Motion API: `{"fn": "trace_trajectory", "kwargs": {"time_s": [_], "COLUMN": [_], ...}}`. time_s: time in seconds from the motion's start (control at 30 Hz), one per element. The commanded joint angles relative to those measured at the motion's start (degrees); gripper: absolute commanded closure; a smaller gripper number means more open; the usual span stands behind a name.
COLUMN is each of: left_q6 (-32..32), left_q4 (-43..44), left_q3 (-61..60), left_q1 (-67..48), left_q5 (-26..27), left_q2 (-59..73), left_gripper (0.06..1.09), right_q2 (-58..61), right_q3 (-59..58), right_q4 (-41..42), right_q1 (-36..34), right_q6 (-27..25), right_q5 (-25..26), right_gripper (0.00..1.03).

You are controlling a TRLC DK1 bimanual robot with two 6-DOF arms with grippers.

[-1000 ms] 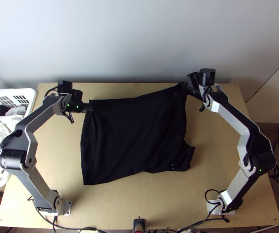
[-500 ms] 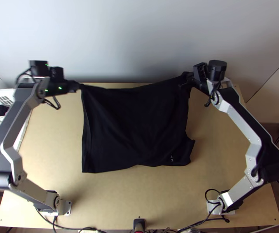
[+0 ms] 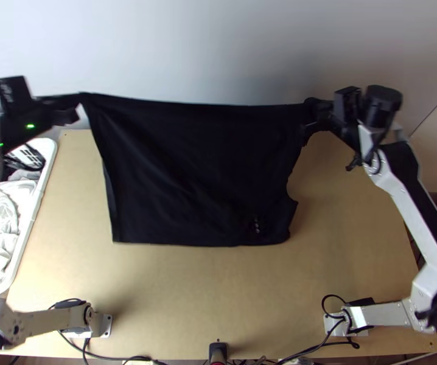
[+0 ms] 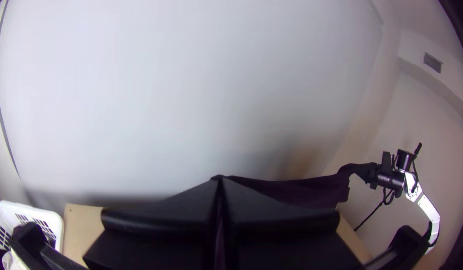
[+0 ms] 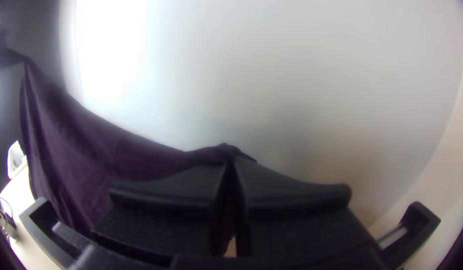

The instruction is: Fold the t-shirt

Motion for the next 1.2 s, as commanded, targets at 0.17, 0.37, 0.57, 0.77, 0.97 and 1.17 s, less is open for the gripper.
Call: {"fn": "trace_trajectory", "kwargs": {"time_s": [0.17,0.37,0.57,0.77,0.97,1.17], "left_q6": [-0.38,-0.2,0.24,0.33,1.56,3.75], "left_q4": [-0.17,-0.34,-0.34,-1.57,-3.77,-8.34], "left_q3": [3.78,3.87,4.49,9.67,13.19,13.45], "left_q1": [-0.02,0.95,2.53,2.7,2.7,2.0], "left_q5": [0.44,0.18,0.18,0.18,0.18,0.44], "left_q2": [-14.56,-20.62,-26.34,-27.57,-27.74,-29.41], "left_gripper": [1.05,1.05,1.05,1.05,1.05,1.05], "right_q2": [-13.66,-21.84,-27.02,-28.52,-28.87,-31.59], "right_q3": [6.92,7.45,10.52,19.31,26.43,27.75], "right_q4": [-7.62,-9.47,-10.88,-14.39,-20.1,-27.31], "right_q1": [1.72,6.21,9.11,9.46,9.46,9.37], "right_q6": [1.99,-1.26,-4.6,-6.44,-7.06,-6.44], "right_q5": [1.3,4.55,6.75,7.19,7.19,7.1], "right_gripper": [1.0,1.0,1.0,1.0,1.0,1.0]}}
